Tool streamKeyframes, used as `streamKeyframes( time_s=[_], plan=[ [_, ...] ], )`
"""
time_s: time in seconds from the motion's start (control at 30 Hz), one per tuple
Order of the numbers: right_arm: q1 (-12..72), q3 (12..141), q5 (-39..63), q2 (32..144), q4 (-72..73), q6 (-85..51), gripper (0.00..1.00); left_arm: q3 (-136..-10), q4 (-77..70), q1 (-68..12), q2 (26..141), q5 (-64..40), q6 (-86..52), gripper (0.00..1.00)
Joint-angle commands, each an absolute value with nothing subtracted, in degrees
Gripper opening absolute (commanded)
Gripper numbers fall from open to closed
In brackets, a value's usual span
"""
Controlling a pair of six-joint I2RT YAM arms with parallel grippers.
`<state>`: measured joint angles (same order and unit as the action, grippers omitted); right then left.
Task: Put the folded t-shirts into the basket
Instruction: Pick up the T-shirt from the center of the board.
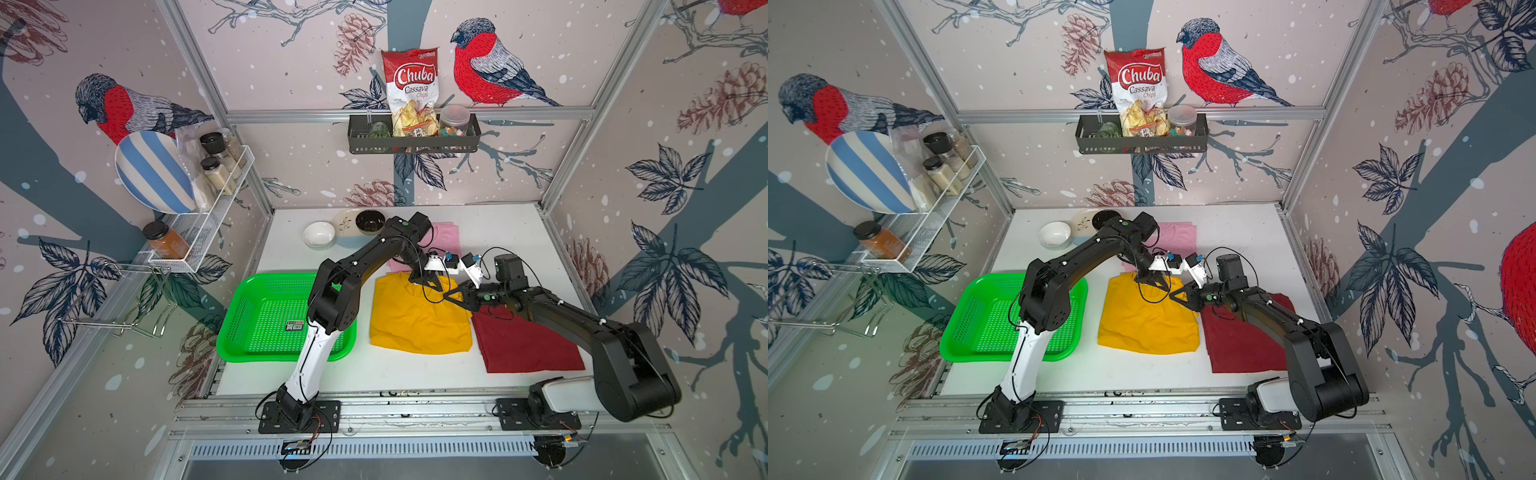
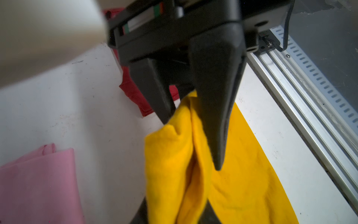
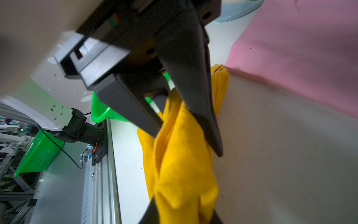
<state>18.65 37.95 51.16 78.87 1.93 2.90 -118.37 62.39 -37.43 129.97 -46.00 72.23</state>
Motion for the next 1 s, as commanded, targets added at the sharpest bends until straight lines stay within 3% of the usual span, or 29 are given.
streamKeyframes(
  time_s=[0.0,0.1,0.13,0.47,0.7,0.97],
  plan=[
    [18.69,37.84,46.98,76.96,3.92,5.44,0.04,-118.92,66.96,-37.08,128.76,-45.57,74.58,0.66],
    [19.67,37.74,43.53,74.55,3.09,8.05,0.02,-118.78,72.80,-35.64,127.20,-45.43,80.18,0.92],
    [20.27,38.17,42.40,73.74,1.72,9.69,0.02,-118.71,73.86,-34.98,126.65,-45.17,81.17,0.95],
    [25.43,39.21,38.41,69.51,-3.45,16.52,0.03,-115.24,76.19,-29.50,125.12,-30.63,90.72,0.95],
    [29.46,36.83,33.59,63.08,-1.56,19.92,0.03,-114.28,76.68,-26.35,127.04,-34.01,99.61,0.94],
    [32.42,37.68,31.05,61.55,-4.42,22.31,0.03,-116.69,74.67,-26.65,131.49,-31.88,99.73,0.94]
  ],
)
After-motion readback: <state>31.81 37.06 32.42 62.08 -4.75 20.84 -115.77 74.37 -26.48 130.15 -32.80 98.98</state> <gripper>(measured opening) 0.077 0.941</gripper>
